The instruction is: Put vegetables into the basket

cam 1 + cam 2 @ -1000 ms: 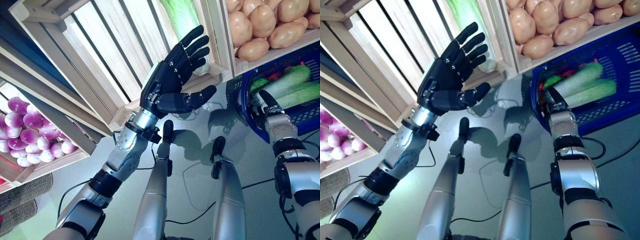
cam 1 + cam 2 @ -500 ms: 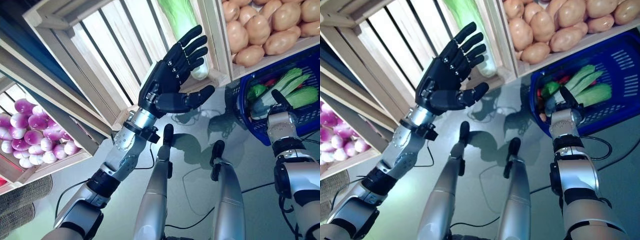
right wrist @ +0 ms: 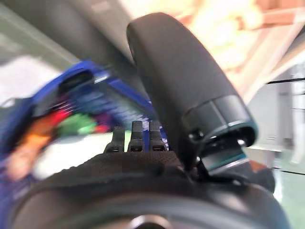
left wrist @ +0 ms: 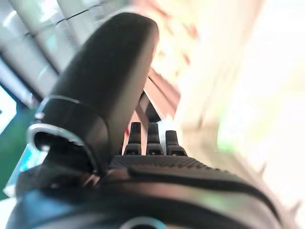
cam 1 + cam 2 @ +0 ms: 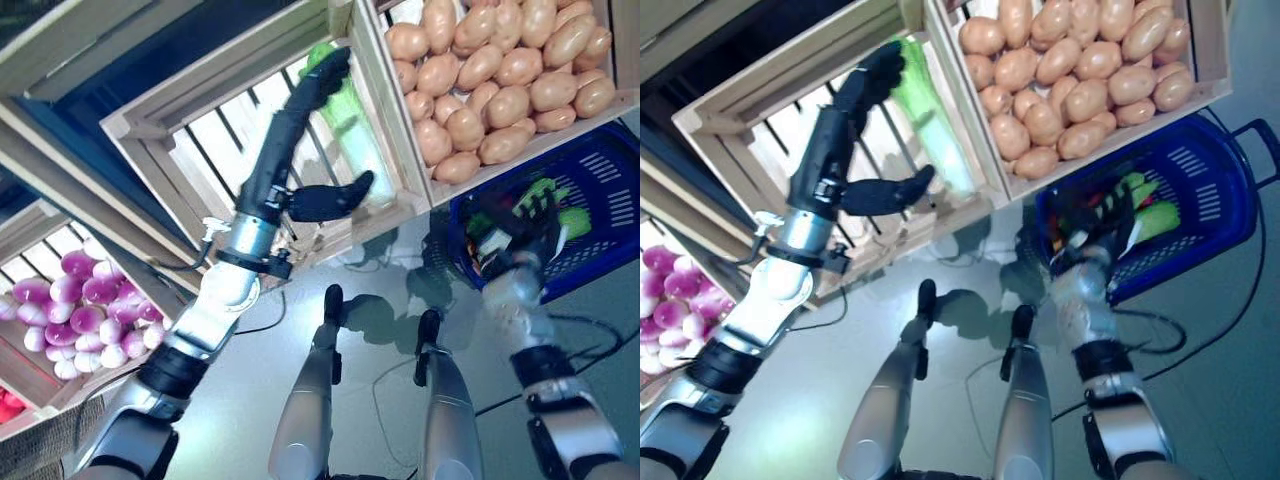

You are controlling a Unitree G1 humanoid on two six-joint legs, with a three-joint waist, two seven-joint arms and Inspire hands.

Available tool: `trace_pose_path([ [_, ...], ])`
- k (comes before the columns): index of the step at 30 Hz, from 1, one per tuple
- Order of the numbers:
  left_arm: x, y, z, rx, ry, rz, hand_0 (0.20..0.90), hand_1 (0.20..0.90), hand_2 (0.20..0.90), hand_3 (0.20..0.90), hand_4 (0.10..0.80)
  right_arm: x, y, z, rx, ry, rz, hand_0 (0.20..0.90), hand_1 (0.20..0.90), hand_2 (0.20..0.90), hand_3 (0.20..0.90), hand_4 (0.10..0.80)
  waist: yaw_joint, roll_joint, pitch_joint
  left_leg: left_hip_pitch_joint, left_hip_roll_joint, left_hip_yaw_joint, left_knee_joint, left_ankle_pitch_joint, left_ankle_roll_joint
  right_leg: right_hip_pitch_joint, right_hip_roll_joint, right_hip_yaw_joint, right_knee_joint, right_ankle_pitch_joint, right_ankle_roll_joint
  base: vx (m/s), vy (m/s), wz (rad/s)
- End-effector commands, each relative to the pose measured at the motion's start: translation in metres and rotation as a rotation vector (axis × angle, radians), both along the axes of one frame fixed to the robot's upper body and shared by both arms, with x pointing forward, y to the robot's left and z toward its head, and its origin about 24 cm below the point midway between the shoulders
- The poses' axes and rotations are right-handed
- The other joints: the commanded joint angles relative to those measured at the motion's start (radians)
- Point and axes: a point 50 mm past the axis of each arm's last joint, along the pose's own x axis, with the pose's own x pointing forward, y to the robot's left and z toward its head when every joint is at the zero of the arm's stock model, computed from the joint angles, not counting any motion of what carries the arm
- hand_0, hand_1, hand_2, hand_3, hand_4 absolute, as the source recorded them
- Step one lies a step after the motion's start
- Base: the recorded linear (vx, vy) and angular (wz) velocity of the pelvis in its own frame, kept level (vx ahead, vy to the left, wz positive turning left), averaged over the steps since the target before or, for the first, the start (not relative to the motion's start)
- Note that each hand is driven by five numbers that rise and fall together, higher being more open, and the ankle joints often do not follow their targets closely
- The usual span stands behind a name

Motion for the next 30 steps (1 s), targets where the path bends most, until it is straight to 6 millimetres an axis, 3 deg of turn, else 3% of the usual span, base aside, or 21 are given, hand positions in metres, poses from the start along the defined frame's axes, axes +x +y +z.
trace_pose_path([
  [1, -0.01, 0.012, 0.063, 0.134, -0.363, 0.198, 0.9, 0.9, 0.9, 0.9, 0.8, -0.002, -0.018, 0.045, -0.1, -0.206, 0.044, 0.9, 0.9, 0.9, 0.9, 0.8, -0.021, -0.001, 0.0, 0.005, -0.066, 0.074, 0.043, -0.088, 0.056, 0.044, 0.064, -0.06, -0.14, 0.133, -0.109, 0.005, 0.136, -0.08],
  [5, 0.009, 0.042, 0.075, 0.475, -0.404, 0.59, 0.9, 0.9, 0.9, 0.9, 0.8, -0.008, -0.028, 0.052, -0.167, -0.216, 0.084, 0.9, 0.9, 0.9, 0.9, 0.8, -0.053, 0.01, 0.0, -0.022, -0.063, 0.095, 0.072, -0.095, 0.045, 0.016, 0.049, -0.055, -0.123, 0.123, -0.106, -0.011, 0.143, -0.11],
  [6, 0.009, 0.041, 0.076, 0.475, -0.408, 0.591, 0.9, 0.9, 0.9, 0.9, 0.8, -0.008, -0.029, 0.053, -0.166, -0.219, 0.083, 0.9, 0.9, 0.9, 0.9, 0.8, -0.051, 0.01, 0.0, -0.028, -0.062, 0.095, 0.071, -0.089, 0.046, 0.01, 0.049, -0.055, -0.125, 0.129, -0.107, -0.013, 0.126, -0.13],
  [8, 0.014, 0.049, 0.085, 0.646, -0.425, 0.719, 0.9, 0.9, 0.9, 0.9, 0.8, -0.011, -0.034, 0.056, -0.196, -0.221, 0.109, 0.9, 0.9, 0.9, 0.9, 0.8, -0.068, 0.017, 0.0, -0.043, -0.057, 0.108, 0.081, -0.089, 0.042, -0.008, 0.043, -0.053, -0.118, 0.13, -0.105, 0.012, 0.126, -0.15],
  [9, 0.017, 0.049, 0.089, 0.767, -0.435, 0.781, 0.9, 0.9, 0.9, 0.9, 0.8, -0.013, -0.037, 0.055, -0.205, -0.221, 0.128, 0.9, 0.9, 0.9, 0.9, 0.8, -0.077, 0.018, 0.0, -0.046, -0.054, 0.115, 0.089, -0.098, 0.04, -0.014, 0.039, -0.051, -0.111, 0.124, -0.104, 0.043, 0.117, -0.06],
  [12, 0.018, 0.038, 0.098, 0.914, -0.516, 0.881, 0.9, 0.9, 0.9, 0.9, 0.8, -0.013, -0.036, 0.058, -0.208, -0.238, 0.147, 0.9, 0.9, 0.9, 0.9, 0.8, -0.084, 0.017, 0.0, -0.055, -0.051, 0.125, 0.09, -0.098, 0.04, -0.024, 0.036, -0.053, -0.111, 0.125, -0.103, 0.004, 0.052, 0.03],
  [16, 0.02, 0.03, 0.113, 0.886, -0.727, 0.96, 0.9, 0.9, 0.9, 0.9, 0.8, -0.01, -0.025, 0.061, -0.21, -0.269, 0.186, 0.9, 0.9, 0.9, 0.9, 0.8, -0.094, 0.005, 0.0, -0.087, -0.053, 0.122, 0.145, -0.121, 0.045, -0.059, 0.04, -0.045, -0.067, 0.11, -0.11, -0.008, 0.003, -0.01],
  [20, 0.022, 0.032, 0.107, 0.793, -0.924, 0.963, 0.9, 0.9, 0.9, 0.9, 0.8, -0.009, -0.014, 0.056, -0.197, -0.271, 0.213, 0.9, 0.9, 0.9, 0.9, 0.8, -0.102, -0.01, 0.0, -0.124, -0.054, 0.114, 0.205, -0.139, 0.044, -0.092, 0.045, -0.035, -0.016, 0.094, -0.117, -0.011, 0.021, -0.05],
  [30, 0.045, 0.031, 0.099, 0.768, -1.053, 0.981, 0.9, 0.9, 0.9, 0.9, 0.8, 0.002, 0.008, 0.063, -0.178, -0.279, 0.268, 0.9, 0.9, 0.9, 0.9, 0.8, -0.13, -0.032, 0.0, -0.182, -0.031, 0.124, 0.294, -0.17, 0.045, -0.166, 0.064, -0.01, 0.087, 0.057, -0.133, -0.016, 0.02, -0.01],
])
